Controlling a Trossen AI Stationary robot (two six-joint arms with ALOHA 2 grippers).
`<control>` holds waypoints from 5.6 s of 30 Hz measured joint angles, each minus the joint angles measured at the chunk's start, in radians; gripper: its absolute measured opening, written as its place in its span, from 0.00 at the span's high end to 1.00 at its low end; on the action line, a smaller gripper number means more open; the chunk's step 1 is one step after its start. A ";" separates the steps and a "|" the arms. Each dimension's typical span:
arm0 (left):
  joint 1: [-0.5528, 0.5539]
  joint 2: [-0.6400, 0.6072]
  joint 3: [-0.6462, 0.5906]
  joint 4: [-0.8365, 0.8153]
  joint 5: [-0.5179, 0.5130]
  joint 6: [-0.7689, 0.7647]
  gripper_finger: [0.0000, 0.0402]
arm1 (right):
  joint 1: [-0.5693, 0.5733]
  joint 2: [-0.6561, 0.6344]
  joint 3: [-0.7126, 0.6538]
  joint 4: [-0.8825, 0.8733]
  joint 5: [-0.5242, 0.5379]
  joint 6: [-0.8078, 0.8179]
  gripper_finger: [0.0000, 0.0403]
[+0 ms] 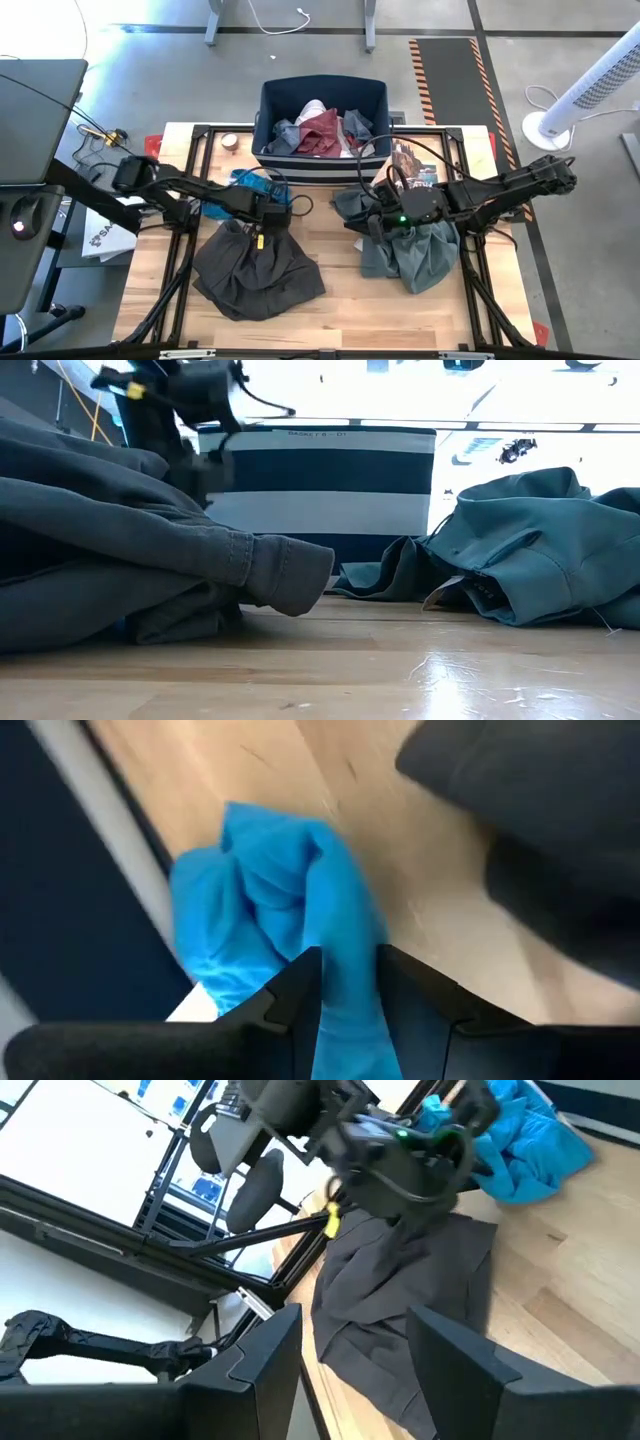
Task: Sort clothes
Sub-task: Put the blue short into the blue laundry bin
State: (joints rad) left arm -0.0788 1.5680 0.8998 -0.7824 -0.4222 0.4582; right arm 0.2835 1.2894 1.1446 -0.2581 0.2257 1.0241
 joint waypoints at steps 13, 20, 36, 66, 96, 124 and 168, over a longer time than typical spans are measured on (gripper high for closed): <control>0.030 0.166 0.017 -0.011 -0.005 -0.065 0.90 | 0.014 0.000 0.000 -0.003 0.009 0.087 0.56; -0.014 0.037 0.134 -0.055 0.114 -0.208 0.98 | 0.020 0.000 0.000 -0.005 0.010 0.093 0.56; -0.082 -0.502 0.431 0.160 0.122 -0.674 1.00 | 0.017 0.000 0.000 0.033 0.106 -0.086 0.56; -0.081 -0.527 0.429 0.314 -0.033 -0.709 1.00 | -0.061 0.000 0.000 0.113 0.017 -0.158 0.56; -0.080 -0.527 0.429 0.397 -0.004 -0.771 0.99 | -0.019 0.163 0.000 0.404 0.040 -0.374 0.56; -0.081 -0.527 0.429 0.460 0.256 -0.849 0.99 | -0.107 0.192 0.000 0.678 -0.019 -0.677 0.56; -0.081 -0.499 0.424 0.429 0.316 -0.851 0.97 | -0.037 0.063 0.000 0.809 -0.125 -0.640 1.00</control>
State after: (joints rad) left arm -0.1600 1.0687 1.3235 -0.3538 -0.1059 -0.3923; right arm 0.2468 1.3521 1.1450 0.5507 0.1011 0.3843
